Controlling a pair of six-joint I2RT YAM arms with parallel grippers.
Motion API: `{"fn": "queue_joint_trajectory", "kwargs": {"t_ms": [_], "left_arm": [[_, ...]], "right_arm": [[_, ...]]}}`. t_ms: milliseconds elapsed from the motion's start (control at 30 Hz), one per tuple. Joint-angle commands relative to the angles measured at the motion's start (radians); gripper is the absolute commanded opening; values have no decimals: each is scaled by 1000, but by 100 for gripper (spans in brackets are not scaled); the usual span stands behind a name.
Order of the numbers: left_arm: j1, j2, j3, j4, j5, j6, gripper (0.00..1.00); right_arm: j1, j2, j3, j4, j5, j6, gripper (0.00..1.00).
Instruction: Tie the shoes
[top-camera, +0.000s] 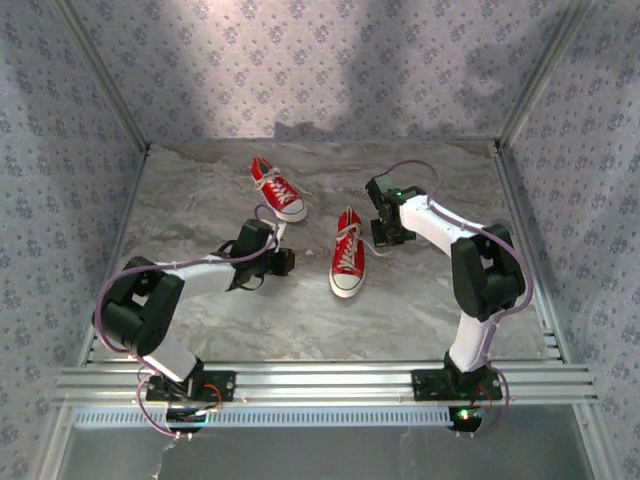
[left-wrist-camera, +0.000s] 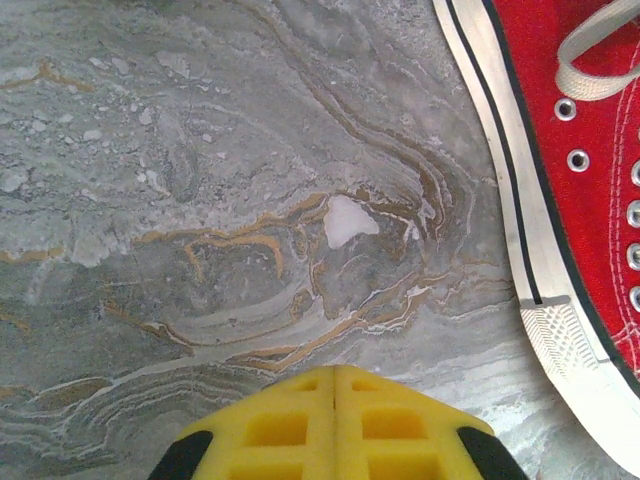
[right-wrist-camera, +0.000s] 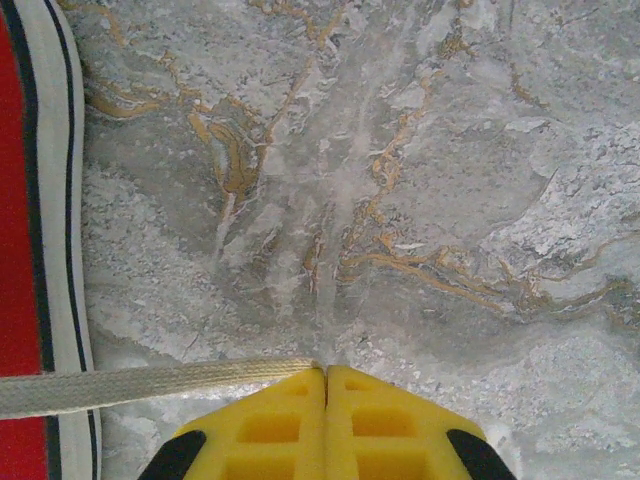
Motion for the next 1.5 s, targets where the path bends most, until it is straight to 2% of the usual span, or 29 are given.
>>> {"fn": "queue_joint_trajectory", "kwargs": {"t_ms": [0,100,133,167,233,267,333,400,467,533,600,700,967,1233,1367,1467], "left_arm": [[3,-22,2,186,120,-67,27],[0,11,77,171,105,-85,51],[-2,30,104,162,110,-92,53],[-3,56,147,139,115,-102,52],[-19,101,207,75,89,-115,36],[-34,116,227,40,55,-111,33],[-61,138,249,8,-13,-108,31],[-61,173,292,7,-12,-119,30],[-54,213,377,-22,11,-109,33],[-51,272,501,-123,40,-62,37],[-53,339,624,-243,67,0,36],[-49,391,695,-324,61,42,35],[-54,461,756,-381,253,169,46],[-56,514,778,-404,292,171,52],[-59,528,778,-377,340,159,59],[-60,547,786,-362,365,148,56]], "right_arm": [[24,-64,-51,119,-90,-44,0],[27,-99,-85,192,-126,-59,0],[27,-106,-91,207,-131,-59,0],[27,-111,-95,218,-128,-51,0],[26,-103,-89,220,-114,-30,0],[26,-94,-81,216,-104,-15,0],[27,-84,-74,224,-110,-3,0],[28,-80,-77,240,-124,6,0],[29,-77,-81,253,-138,7,0],[27,-82,-92,269,-151,9,0],[21,-92,-104,292,-180,9,0],[20,-105,-108,299,-188,4,0],[10,-111,-139,313,-204,3,0],[6,-108,-142,315,-218,1,0],[7,-105,-139,313,-220,-2,0],[7,-104,-135,309,-222,-3,0]]}}
